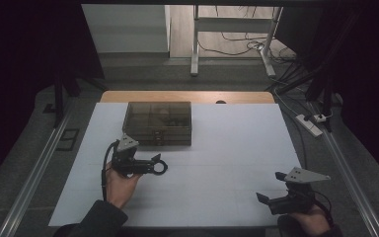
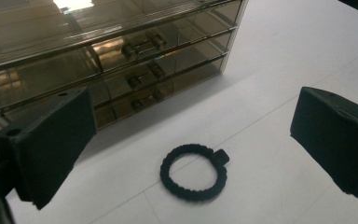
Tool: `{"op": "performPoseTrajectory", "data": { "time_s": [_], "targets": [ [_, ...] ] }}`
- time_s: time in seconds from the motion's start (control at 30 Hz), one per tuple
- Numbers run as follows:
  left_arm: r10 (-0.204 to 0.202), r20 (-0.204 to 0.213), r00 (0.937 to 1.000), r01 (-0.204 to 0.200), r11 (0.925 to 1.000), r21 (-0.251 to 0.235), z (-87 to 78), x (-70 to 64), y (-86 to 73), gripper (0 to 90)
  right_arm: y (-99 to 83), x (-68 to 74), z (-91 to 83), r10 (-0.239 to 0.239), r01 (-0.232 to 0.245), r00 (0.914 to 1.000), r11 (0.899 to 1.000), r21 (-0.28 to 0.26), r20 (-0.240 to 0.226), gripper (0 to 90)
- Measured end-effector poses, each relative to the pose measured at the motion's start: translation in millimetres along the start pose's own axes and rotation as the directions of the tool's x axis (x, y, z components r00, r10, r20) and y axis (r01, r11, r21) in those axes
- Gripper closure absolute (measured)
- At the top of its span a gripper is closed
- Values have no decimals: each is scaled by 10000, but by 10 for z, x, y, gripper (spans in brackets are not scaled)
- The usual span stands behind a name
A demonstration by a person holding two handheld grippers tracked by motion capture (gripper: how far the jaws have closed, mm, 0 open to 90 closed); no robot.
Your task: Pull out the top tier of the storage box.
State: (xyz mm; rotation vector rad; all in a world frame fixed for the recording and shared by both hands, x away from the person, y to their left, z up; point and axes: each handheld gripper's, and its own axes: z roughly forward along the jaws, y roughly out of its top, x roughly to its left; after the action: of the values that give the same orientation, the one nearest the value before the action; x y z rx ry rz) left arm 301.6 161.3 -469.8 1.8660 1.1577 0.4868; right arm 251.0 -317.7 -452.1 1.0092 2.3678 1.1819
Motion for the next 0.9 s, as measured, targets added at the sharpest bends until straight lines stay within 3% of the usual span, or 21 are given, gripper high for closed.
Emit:
{"op": "performPoseTrajectory", "data": {
  "time_s": [0.23,0.37,0.53,0.57,0.77,0.87,0.9],
  "targets": [
    [23,-284,9996,-25,10000,-72,104,-43,35,2,-3,-7,-3,50,-50,9999,10000,-52,-90,0],
    [-107,-756,9971,99,9999,-109,166,-51,31,2,-4,-9,-1,79,-80,9999,10000,-59,-112,0],
    [-262,-1011,9945,254,9996,-92,214,-50,37,2,-1,-5,1,3,-3,9999,10000,11,-123,0],
    [-267,-1247,9918,264,9996,-40,242,-54,41,2,0,-4,1,-2,2,9999,10000,10,-125,0],
    [-554,-1535,9866,521,9983,-251,290,-56,50,3,-3,-14,-3,99,-99,9999,9999,-35,-116,0],
    [-511,-1685,9844,464,9984,-315,301,-64,59,3,-2,-15,-2,114,-114,9999,9999,-35,-104,0],
    [-496,-1894,9806,431,9983,-383,310,-73,69,3,-2,-13,0,110,-110,9999,9999,-39,-110,0]
  ]
}}
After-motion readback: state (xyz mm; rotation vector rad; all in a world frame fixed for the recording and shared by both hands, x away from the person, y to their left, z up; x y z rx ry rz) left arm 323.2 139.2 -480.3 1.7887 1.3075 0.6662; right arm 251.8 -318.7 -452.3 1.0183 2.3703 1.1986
